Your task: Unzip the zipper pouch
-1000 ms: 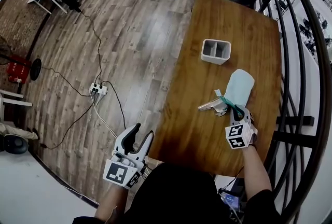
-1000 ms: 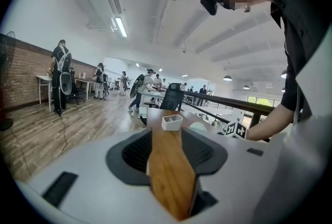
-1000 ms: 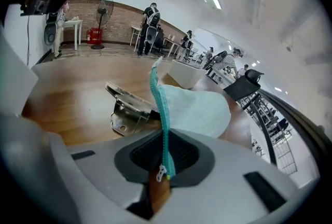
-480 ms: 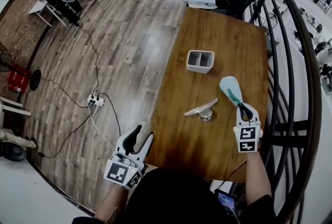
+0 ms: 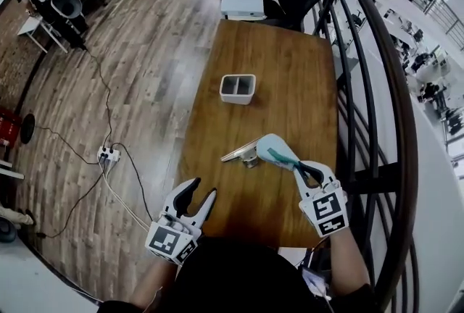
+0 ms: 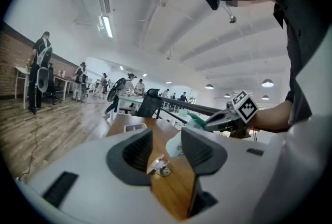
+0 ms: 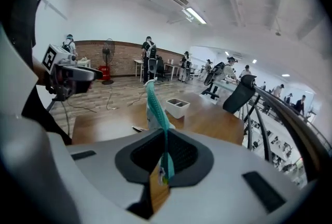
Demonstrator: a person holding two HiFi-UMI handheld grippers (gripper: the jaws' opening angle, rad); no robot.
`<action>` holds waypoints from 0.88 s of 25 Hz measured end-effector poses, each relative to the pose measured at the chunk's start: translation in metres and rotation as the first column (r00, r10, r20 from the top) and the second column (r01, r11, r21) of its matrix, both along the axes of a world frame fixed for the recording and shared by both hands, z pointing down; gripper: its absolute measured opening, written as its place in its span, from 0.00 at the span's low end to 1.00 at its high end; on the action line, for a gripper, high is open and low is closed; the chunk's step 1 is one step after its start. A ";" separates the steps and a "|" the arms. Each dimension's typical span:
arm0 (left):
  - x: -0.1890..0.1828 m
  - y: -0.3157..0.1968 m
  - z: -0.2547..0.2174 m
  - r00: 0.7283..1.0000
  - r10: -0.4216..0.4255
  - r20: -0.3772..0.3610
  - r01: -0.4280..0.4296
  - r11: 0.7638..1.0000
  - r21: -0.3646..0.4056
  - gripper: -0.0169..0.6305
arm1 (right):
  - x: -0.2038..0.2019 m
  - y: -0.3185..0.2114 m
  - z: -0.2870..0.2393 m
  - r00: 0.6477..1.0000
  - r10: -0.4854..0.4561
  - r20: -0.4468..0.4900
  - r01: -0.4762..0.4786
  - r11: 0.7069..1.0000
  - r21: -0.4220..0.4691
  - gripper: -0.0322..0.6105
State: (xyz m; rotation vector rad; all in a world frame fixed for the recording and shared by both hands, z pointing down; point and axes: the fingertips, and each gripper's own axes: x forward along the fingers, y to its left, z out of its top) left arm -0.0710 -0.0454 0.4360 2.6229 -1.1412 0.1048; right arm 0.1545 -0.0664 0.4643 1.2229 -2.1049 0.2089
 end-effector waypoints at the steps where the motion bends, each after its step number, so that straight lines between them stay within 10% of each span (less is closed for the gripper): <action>1: 0.008 0.002 0.000 1.000 0.023 -0.001 -0.023 1.000 0.008 0.30 | -0.005 0.008 -0.001 1.000 -0.020 -0.001 0.020 1.000 -0.015 0.08; 11: 0.060 0.024 0.036 0.963 0.256 -0.086 -0.267 0.947 -0.180 0.31 | -0.062 0.068 0.045 0.960 -0.278 -0.032 0.269 0.947 -0.174 0.08; 22: 0.061 0.041 0.066 0.956 0.277 -0.100 -0.295 0.906 -0.303 0.38 | -0.090 0.082 0.051 0.919 -0.393 -0.044 0.375 0.901 -0.217 0.08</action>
